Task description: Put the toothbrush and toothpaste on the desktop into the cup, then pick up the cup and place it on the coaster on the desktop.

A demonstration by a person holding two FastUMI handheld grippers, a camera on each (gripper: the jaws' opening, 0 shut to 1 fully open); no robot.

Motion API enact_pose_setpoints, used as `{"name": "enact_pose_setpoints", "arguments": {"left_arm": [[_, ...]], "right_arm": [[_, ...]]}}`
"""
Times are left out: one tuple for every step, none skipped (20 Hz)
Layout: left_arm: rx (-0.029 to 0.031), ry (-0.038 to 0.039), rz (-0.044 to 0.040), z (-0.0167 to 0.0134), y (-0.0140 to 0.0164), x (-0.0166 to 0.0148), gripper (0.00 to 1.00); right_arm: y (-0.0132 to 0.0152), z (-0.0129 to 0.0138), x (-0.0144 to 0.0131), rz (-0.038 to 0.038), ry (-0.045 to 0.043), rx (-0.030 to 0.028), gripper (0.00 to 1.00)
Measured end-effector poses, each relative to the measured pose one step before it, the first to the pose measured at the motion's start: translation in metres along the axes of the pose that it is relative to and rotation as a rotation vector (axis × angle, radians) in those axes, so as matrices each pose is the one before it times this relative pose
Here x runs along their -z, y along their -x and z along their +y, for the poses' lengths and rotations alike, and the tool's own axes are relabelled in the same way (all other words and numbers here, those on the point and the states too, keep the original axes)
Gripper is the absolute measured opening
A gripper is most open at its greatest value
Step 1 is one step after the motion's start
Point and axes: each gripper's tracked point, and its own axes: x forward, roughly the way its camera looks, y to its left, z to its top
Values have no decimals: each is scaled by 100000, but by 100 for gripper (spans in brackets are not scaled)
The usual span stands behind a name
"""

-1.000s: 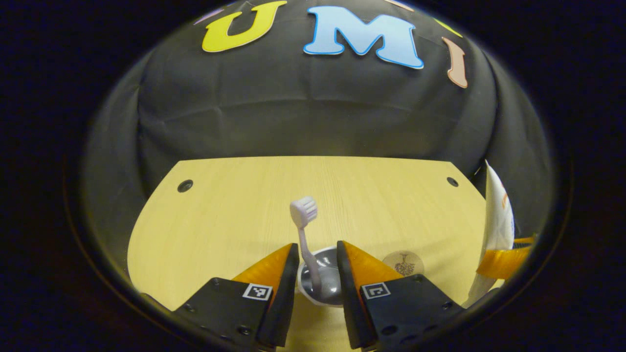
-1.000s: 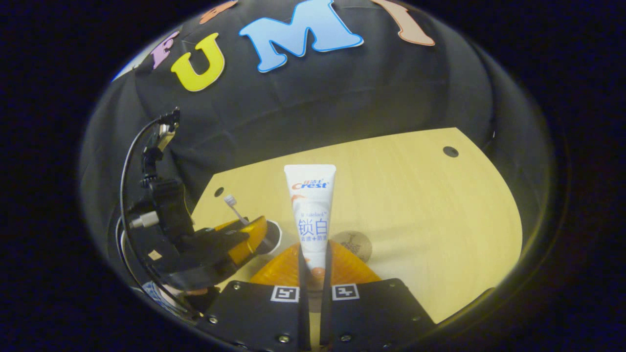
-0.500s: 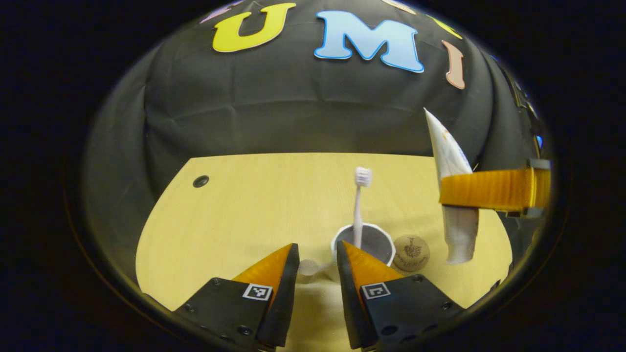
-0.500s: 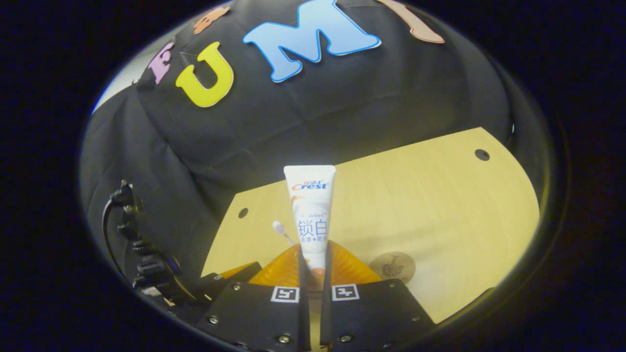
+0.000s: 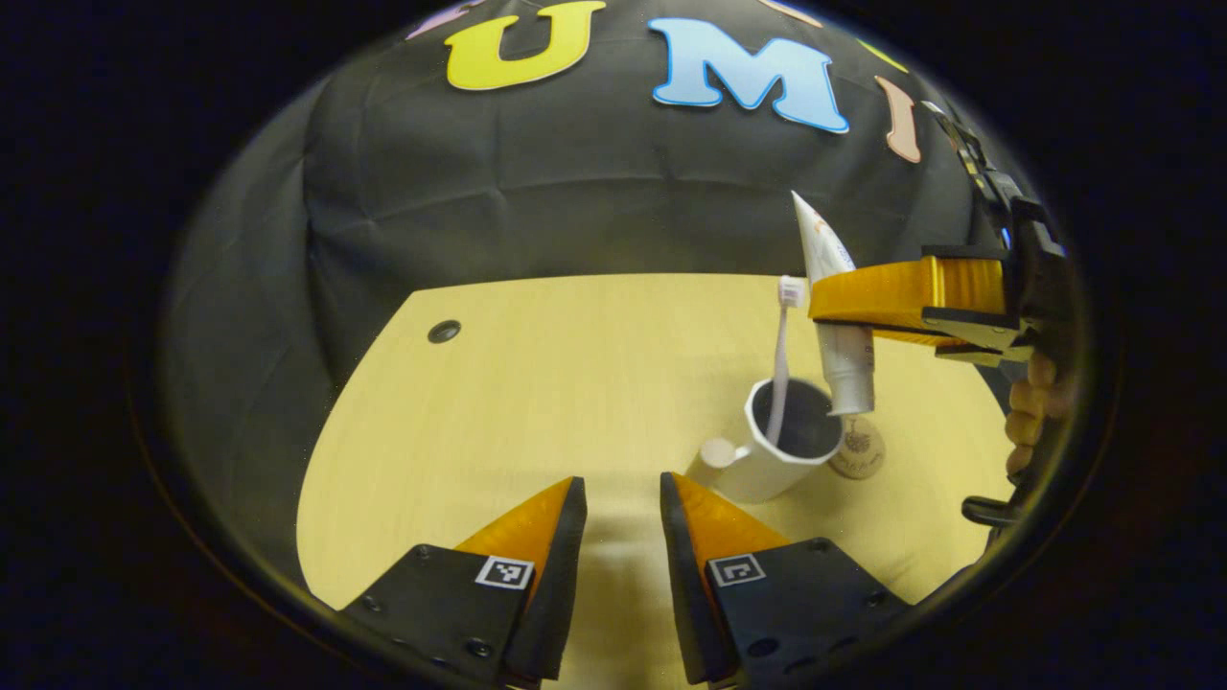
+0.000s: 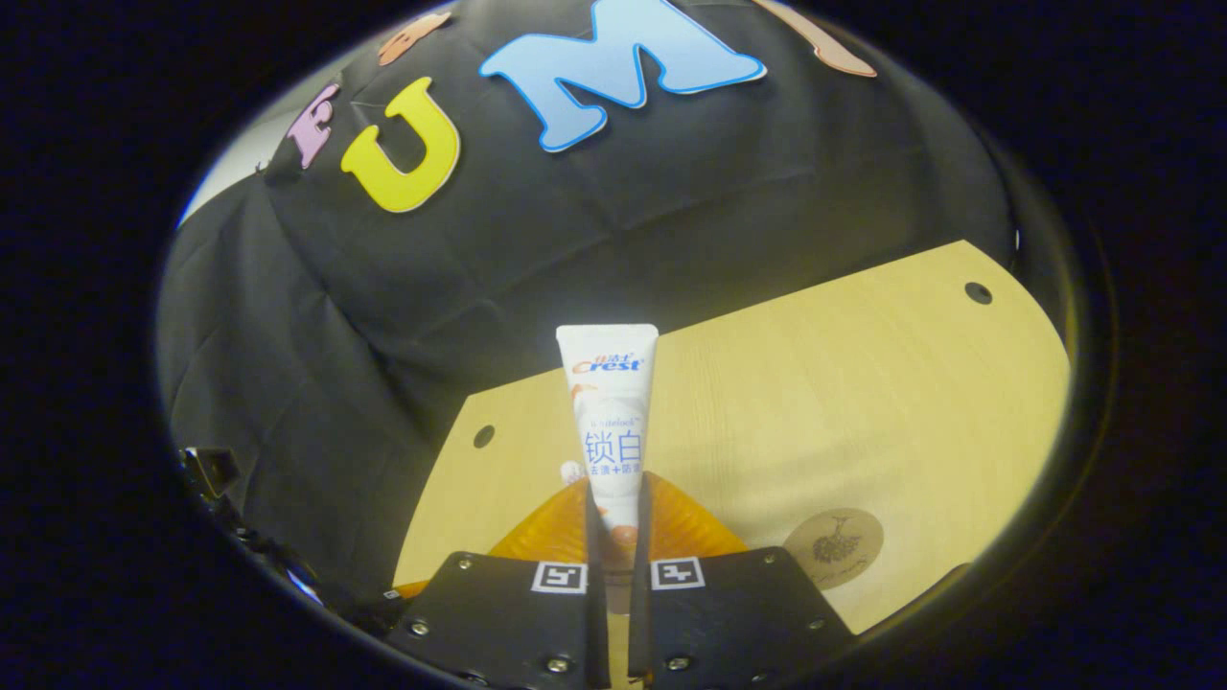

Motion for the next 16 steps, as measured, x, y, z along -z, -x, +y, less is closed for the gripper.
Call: {"name": "enact_pose_setpoints", "arguments": {"left_arm": [[-877,35,638,818,305,574,52],[-752,147,726,696,350,531,52],[-753,202,689,666,312,464,52],[-762,274,472,554,183,431,52],[-574,369,457,407,241,307,58],[-343,345,721,435,250,381,58],[-329,241,566,377,267,270,58],[-238,121,234,297,-8,215,58],[-116,-66,392,250,14,279,58],[-47,-243,385,289,-134,516,58],[85,-335,302,155,70,348,58],[276,-376,364,45,163,324,58],[275,-421,147,-55,4,123,58],[507,-359,317,-122,81,90,58],[683,-299,159,-208,10,117,58],[942,-368,-24,-244,42,143,56]], "right_arm": [[-328,-14,279,-678,2472,1416,10],[-176,-71,257,-1249,2819,1363,10],[-152,94,12,-1609,2711,1003,10],[-63,258,-104,-2602,2177,500,10],[-119,133,-7,-1667,1831,273,10],[-240,48,321,-1061,1502,807,10],[-259,-39,309,-699,1055,865,9],[-79,115,512,-118,468,18,10],[-112,98,415,-307,146,-57,10],[16,109,415,-613,588,-114,10],[46,-19,188,-1033,1137,294,10],[232,-47,42,-1532,1017,514,10],[-34,-84,5,-999,1263,876,9],[413,39,208,-488,1046,216,16],[295,-42,35,-235,699,553,17],[365,60,8,-856,-91,-624,22]]}}
